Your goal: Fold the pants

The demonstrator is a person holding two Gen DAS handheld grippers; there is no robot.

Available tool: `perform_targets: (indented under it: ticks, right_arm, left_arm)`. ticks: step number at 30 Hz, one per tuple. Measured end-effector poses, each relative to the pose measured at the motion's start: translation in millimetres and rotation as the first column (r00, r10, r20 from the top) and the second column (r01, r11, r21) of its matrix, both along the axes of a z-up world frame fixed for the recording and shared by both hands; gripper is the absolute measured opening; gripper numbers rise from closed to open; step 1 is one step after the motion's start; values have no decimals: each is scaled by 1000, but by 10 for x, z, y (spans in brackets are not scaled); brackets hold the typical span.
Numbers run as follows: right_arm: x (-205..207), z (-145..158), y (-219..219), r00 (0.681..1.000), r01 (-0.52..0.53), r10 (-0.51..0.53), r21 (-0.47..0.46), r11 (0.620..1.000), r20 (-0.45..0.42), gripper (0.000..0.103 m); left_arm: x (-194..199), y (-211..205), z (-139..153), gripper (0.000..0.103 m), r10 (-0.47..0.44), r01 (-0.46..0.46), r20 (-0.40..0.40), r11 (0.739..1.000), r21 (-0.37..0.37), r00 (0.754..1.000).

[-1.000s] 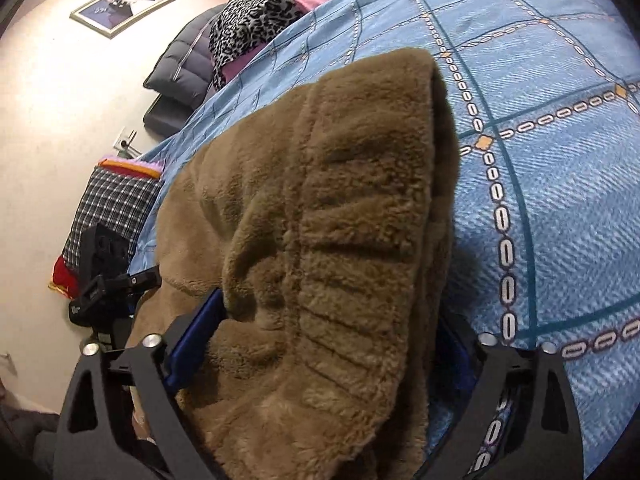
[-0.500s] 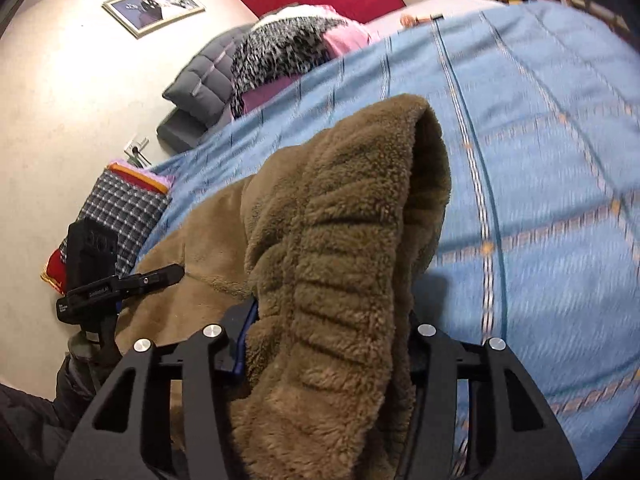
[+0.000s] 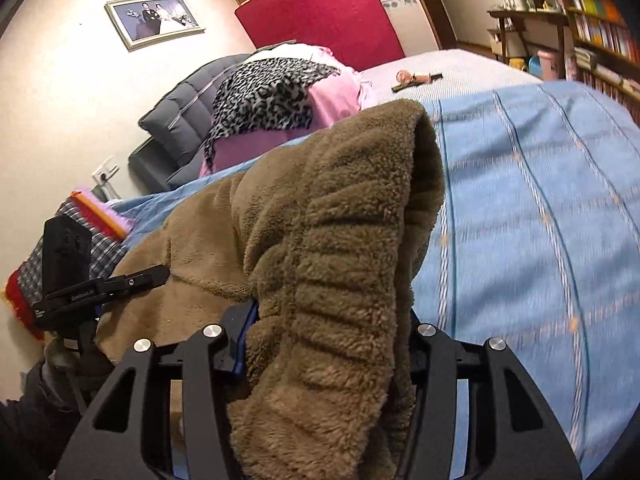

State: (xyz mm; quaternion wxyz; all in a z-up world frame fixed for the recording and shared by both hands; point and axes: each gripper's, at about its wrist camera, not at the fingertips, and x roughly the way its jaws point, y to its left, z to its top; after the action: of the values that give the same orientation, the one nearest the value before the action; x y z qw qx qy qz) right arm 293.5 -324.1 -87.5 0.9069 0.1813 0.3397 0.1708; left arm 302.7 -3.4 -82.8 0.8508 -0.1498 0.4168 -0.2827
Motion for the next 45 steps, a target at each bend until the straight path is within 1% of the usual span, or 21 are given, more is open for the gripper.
perform_targets:
  ticks: [3, 6, 9, 10, 12, 13, 14, 16, 17, 18, 20, 23, 25, 28, 31, 33, 35, 36, 39, 42, 45]
  right_arm:
    - [354, -49, -64, 1000, 9, -8, -23, 1000, 14, 52]
    - [724, -182, -109, 1000, 10, -10, -60, 998, 3, 52]
    - [979, -378, -116, 999, 7, -10, -101, 995, -33, 52]
    - [1047, -473, -119, 999, 5, -11, -115, 993, -52, 52]
    - [1118, -614, -142, 997, 1, -10, -126, 992, -71, 53]
    - [1120, -640, -155, 997, -1, -8, -119, 993, -73, 55]
    - [1115, -664, -184, 997, -1, -7, -106, 994, -75, 56]
    - [1084, -694, -218, 997, 3, -11, -100, 995, -82, 62]
    - [1074, -693, -224, 996, 6, -14, -99, 995, -86, 64]
    - [1059, -689, -240, 996, 11, -20, -99, 995, -89, 69]
    - [966, -634, -293, 996, 37, -45, -108, 994, -81, 72]
    - [754, -522, -395, 995, 75, -82, -118, 990, -54, 72]
    - [595, -446, -443, 993, 102, -108, -128, 987, -38, 72]
    - [408, -408, -485, 989, 140, -145, -151, 979, -27, 73]
    - [344, -497, -417, 984, 161, -173, -230, 960, -35, 73]
    - [359, -601, -384, 980, 174, -193, -268, 948, -48, 73]
    - [390, -695, -410, 977, 184, -205, -243, 952, -63, 75]
    - [405, -728, -434, 974, 194, -215, -228, 954, -71, 80]
    - [430, -792, -516, 968, 205, -226, -173, 963, -109, 81]
    - [345, -680, -478, 968, 211, -233, -193, 958, -96, 81]
    - [137, -481, -424, 969, 228, -243, -200, 953, -50, 83]
  left_arm:
    - [308, -63, -91, 44, 9, -9, 17, 1000, 0, 1000]
    - [569, -134, -229, 44, 22, -22, 27, 1000, 11, 999]
    - [768, -224, -439, 44, 24, -24, 17, 998, 56, 1000]
    - [816, -257, -533, 45, 23, -25, 14, 996, 83, 1000]
    - [831, -275, -624, 48, 10, -13, 36, 995, 102, 999]
    - [824, -271, -649, 49, 2, -7, 44, 995, 103, 999]
    - [821, -264, -673, 53, -2, -2, 43, 994, 105, 999]
    - [835, -243, -714, 63, 0, -3, 29, 994, 107, 1000]
    - [839, -229, -737, 70, 5, -8, 25, 994, 113, 1000]
    - [832, -213, -753, 78, 15, -18, 26, 992, 125, 1000]
    - [788, -185, -753, 85, 38, -40, 18, 990, 138, 999]
    - [696, -125, -679, 86, 69, -70, 15, 988, 138, 998]
    - [573, -95, -583, 86, 84, -91, 50, 983, 157, 995]
    - [379, -106, -501, 86, 80, -95, 88, 979, 181, 993]
    - [309, -174, -550, 86, 60, -87, 111, 964, 250, 992]
    - [310, -217, -619, 90, 56, -90, 124, 951, 295, 991]
    - [353, -206, -690, 91, 63, -93, 108, 950, 299, 992]
    - [364, -193, -715, 93, 66, -96, 107, 949, 302, 992]
    - [388, -189, -748, 93, 74, -102, 99, 944, 315, 992]
    - [336, -225, -649, 93, 98, -130, 109, 929, 347, 989]
    - [206, -260, -506, 92, 114, -162, 145, 908, 387, 983]
